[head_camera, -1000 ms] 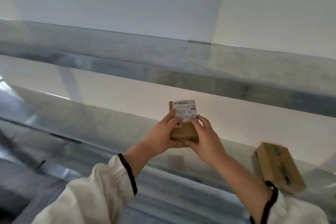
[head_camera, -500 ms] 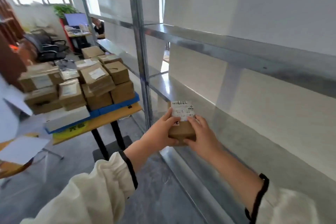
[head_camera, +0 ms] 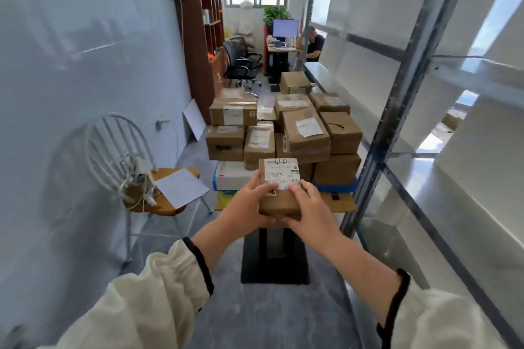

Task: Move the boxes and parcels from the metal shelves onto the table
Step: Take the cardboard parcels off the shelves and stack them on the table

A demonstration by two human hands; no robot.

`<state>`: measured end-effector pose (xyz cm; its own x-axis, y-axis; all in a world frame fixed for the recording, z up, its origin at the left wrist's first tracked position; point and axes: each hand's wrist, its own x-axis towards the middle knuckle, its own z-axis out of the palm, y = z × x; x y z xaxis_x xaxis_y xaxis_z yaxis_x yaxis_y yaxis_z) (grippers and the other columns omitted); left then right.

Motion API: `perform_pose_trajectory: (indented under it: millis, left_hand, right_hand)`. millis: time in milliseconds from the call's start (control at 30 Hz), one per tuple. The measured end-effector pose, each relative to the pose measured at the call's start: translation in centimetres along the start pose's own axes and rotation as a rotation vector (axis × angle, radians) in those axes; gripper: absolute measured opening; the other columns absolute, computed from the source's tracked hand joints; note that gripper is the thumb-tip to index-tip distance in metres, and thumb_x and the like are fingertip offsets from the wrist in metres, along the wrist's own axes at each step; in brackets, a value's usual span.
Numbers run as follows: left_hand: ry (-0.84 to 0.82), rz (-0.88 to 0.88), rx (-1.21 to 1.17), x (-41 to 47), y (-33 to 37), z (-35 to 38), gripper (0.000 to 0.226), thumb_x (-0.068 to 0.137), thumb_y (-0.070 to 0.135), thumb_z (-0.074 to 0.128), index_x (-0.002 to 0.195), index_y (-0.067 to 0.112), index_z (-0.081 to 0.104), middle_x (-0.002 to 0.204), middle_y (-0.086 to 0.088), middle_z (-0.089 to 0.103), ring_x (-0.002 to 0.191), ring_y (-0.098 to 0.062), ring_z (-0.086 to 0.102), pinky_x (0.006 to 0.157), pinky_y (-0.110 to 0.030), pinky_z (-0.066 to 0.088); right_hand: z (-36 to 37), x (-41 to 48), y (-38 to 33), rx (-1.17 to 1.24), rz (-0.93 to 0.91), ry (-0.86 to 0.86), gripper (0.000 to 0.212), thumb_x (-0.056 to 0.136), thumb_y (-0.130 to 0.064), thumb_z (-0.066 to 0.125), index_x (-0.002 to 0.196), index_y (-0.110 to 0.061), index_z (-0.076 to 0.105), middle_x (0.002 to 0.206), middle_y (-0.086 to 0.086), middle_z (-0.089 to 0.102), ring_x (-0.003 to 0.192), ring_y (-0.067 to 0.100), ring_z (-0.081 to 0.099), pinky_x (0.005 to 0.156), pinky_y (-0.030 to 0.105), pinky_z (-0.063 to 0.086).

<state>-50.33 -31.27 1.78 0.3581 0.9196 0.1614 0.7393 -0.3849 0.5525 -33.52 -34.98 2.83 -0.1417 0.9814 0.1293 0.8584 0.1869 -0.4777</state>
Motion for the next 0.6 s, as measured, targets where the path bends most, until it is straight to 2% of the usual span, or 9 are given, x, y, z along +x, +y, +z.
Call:
perform_pose_trajectory:
  millis: [167, 300, 400, 500, 600]
  left_hand:
    - [0.048, -0.075, -0.026, 6.3, -5.3, -2.1, 0.077, 0.074, 0.021, 0.08, 0.14, 0.027, 0.041, 0.159, -0.006, 0.008, 0.139, -0.024, 0.032, 0.108, -0.021, 0.03]
    - [0.078, -0.122, -0.034, 11.2, -8.2, -3.2, 0.077, 0.074, 0.018, 0.08, 0.14, 0.025, 0.041, 0.16, -0.007, 0.005, 0.14, -0.026, 0.029, 0.111, -0.027, 0.03]
    - [0.093, -0.155, -0.04, 14.1, -10.0, -3.5, 0.076, 0.076, 0.019, 0.079, 0.141, 0.022, 0.041, 0.159, -0.008, 0.007, 0.142, -0.025, 0.024, 0.109, -0.022, 0.026]
    - [0.113, -0.159, -0.054, 17.3, -12.1, -4.1, 0.075, 0.075, 0.021, 0.079, 0.141, 0.02, 0.043, 0.159, -0.01, 0.008, 0.143, -0.026, 0.024, 0.113, -0.03, 0.03]
    - [0.206, -0.154, -0.047, 20.3, -14.3, -4.3, 0.075, 0.071, 0.019, 0.082, 0.138, 0.017, 0.047, 0.158, -0.008, 0.016, 0.139, -0.026, 0.033, 0.111, -0.034, 0.036]
  right_hand:
    - [2.2, 10.2, -0.1, 0.05, -0.074, -0.06, 0.072, 0.085, -0.023, 0.068, 0.145, -0.02, 0.028, 0.153, 0.006, 0.015, 0.135, 0.024, 0.033, 0.109, 0.03, 0.032]
    - [3.6, 17.2, 0.5, 0.057, -0.108, -0.071, 0.073, 0.085, -0.022, 0.069, 0.145, -0.02, 0.028, 0.153, 0.007, 0.016, 0.135, 0.025, 0.034, 0.11, 0.03, 0.031]
    - [4.5, 21.3, 1.0, 0.075, -0.121, -0.104, 0.073, 0.084, -0.022, 0.069, 0.145, -0.02, 0.029, 0.153, 0.007, 0.016, 0.136, 0.025, 0.032, 0.11, 0.03, 0.03]
    - [5.0, 25.6, 1.5, 0.102, -0.157, -0.128, 0.073, 0.082, -0.024, 0.07, 0.143, -0.019, 0.031, 0.153, 0.007, 0.018, 0.138, 0.025, 0.028, 0.11, 0.029, 0.028]
    - [5.3, 30.1, 1.6, 0.136, -0.21, -0.159, 0.079, 0.077, -0.03, 0.075, 0.143, -0.019, 0.032, 0.152, 0.007, 0.018, 0.138, 0.024, 0.025, 0.11, 0.03, 0.027]
